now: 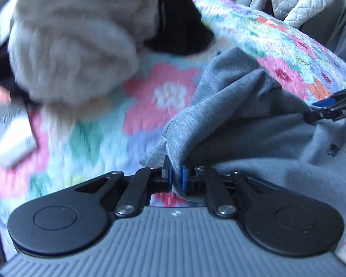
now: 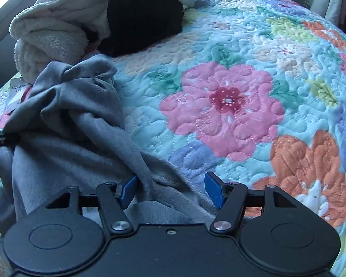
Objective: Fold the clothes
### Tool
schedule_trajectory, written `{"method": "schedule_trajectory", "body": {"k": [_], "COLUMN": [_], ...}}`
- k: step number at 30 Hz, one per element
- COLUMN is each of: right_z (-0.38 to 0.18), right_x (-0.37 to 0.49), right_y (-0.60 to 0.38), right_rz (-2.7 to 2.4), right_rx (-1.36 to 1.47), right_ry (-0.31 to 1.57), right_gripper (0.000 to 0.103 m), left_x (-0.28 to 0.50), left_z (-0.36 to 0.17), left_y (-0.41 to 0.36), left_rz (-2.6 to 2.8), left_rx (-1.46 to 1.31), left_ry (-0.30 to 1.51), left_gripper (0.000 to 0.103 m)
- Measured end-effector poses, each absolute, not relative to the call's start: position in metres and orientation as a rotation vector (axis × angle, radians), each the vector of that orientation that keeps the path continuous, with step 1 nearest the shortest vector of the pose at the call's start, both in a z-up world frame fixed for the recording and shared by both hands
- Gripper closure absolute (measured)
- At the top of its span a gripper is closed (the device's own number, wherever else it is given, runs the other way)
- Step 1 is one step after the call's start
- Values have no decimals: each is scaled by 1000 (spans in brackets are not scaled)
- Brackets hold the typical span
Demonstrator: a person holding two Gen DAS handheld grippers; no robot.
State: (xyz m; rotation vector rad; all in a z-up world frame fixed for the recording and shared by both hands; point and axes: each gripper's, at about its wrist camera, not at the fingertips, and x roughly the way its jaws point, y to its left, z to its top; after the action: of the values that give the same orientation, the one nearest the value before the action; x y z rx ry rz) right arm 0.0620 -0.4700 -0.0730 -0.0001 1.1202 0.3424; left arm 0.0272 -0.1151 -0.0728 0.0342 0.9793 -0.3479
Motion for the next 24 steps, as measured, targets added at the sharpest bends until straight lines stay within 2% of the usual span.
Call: {"method": "schedule_trajectory", "body": {"k": [1, 3, 4, 5, 8, 10, 12, 16, 20, 22, 23, 24], "right_z": [-75, -79, -80, -78, -71, -65, -59, -48, -36, -30, -27, -25], "right_x": [61, 57, 49, 39, 15, 8, 2, -12, -25, -32, -35, -38], "right_y": [-463, -447, -437, -426, -401, -400, -398, -396, -393, -391, -391, -390], "right_rz": [349, 366, 381, 398, 451, 456, 460, 468, 477, 481, 483, 485], "right_rx": [-14, -41, -63, -103, -176, -170, -164, -151, -139, -132, -129, -126], "right_ry": [1131, 1150, 1144, 1128, 1077, 1068, 1059, 1042, 1024, 1015, 1010, 1006], "right_gripper": [32, 32, 43, 61, 78, 81, 82, 84, 84, 84, 84, 84], "left_x": [22, 14, 10, 9, 14, 24, 39, 56, 55, 56, 56, 57], "left_z": [-75, -72, -70, -66, -48, -44, -49, -31, 6, 19, 23, 24], "left_y": [-113, -115, -116, -116, -108, -100, -98, -97, -111, -126, -138, -151], "left_rz": [-359, -376, -383, -386, -384, -397, -403, -417, -480, -523, -556, -592], "left_rx": [42, 80, 100, 111, 75, 41, 63, 91, 82, 103, 128, 159], "left_ry": [991, 980, 971, 959, 913, 879, 881, 817, 673, 614, 596, 584], "left_gripper": [96, 96, 96, 96, 95, 92, 81, 78, 59, 55, 42, 24]}}
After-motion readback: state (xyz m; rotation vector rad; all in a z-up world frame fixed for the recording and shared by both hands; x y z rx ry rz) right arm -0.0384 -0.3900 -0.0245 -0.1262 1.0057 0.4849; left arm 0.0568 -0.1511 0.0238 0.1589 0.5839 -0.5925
